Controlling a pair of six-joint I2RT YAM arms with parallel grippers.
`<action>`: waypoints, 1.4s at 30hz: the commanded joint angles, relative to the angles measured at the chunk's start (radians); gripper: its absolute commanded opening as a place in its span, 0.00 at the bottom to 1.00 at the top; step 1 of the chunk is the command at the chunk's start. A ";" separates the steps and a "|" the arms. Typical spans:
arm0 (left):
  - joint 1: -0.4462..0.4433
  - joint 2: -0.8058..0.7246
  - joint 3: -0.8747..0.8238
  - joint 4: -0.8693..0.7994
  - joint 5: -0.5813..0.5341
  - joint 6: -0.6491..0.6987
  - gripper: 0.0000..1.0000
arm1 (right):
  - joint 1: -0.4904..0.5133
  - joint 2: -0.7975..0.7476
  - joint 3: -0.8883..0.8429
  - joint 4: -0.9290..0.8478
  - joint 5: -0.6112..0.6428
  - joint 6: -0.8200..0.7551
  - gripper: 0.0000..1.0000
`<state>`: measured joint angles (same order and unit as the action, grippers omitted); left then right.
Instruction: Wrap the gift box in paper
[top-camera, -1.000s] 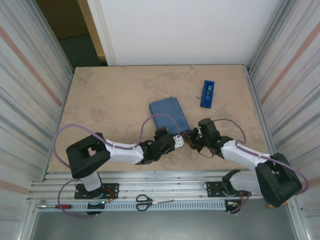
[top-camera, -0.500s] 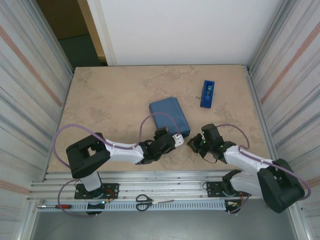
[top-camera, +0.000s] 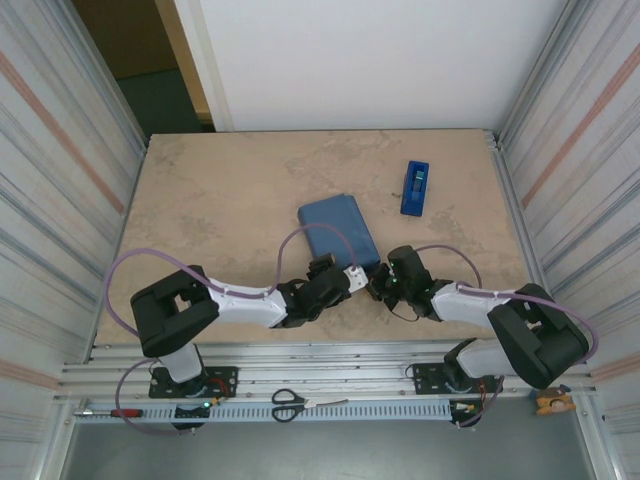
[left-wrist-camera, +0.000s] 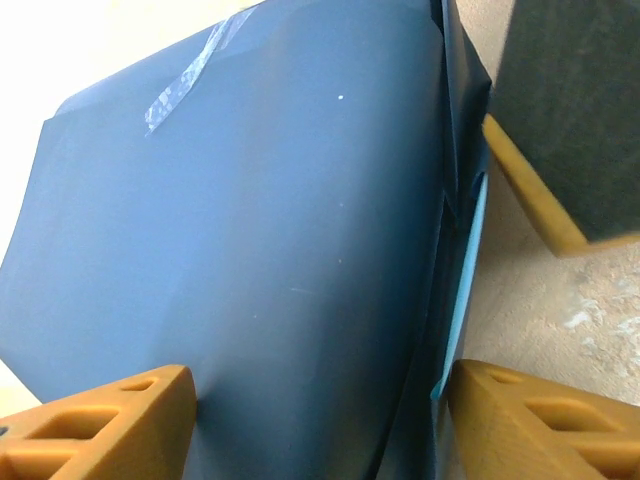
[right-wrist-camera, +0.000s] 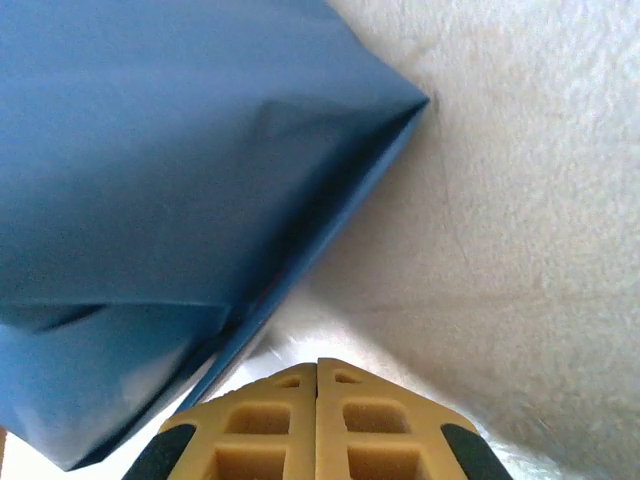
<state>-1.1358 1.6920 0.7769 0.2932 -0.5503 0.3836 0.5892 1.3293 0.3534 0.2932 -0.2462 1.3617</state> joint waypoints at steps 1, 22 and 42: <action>0.020 -0.035 -0.019 -0.059 0.010 -0.040 0.68 | -0.008 -0.012 0.022 0.031 0.038 0.030 0.00; 0.046 -0.031 -0.018 -0.051 0.073 -0.094 0.53 | -0.013 -0.012 0.026 0.011 0.033 0.034 0.00; 0.056 0.041 0.088 -0.239 0.163 -0.220 0.54 | 0.007 -0.012 0.032 0.002 -0.001 0.020 0.01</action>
<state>-1.0851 1.6855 0.8593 0.1524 -0.4808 0.2192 0.5900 1.2964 0.3630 0.2691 -0.2398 1.3838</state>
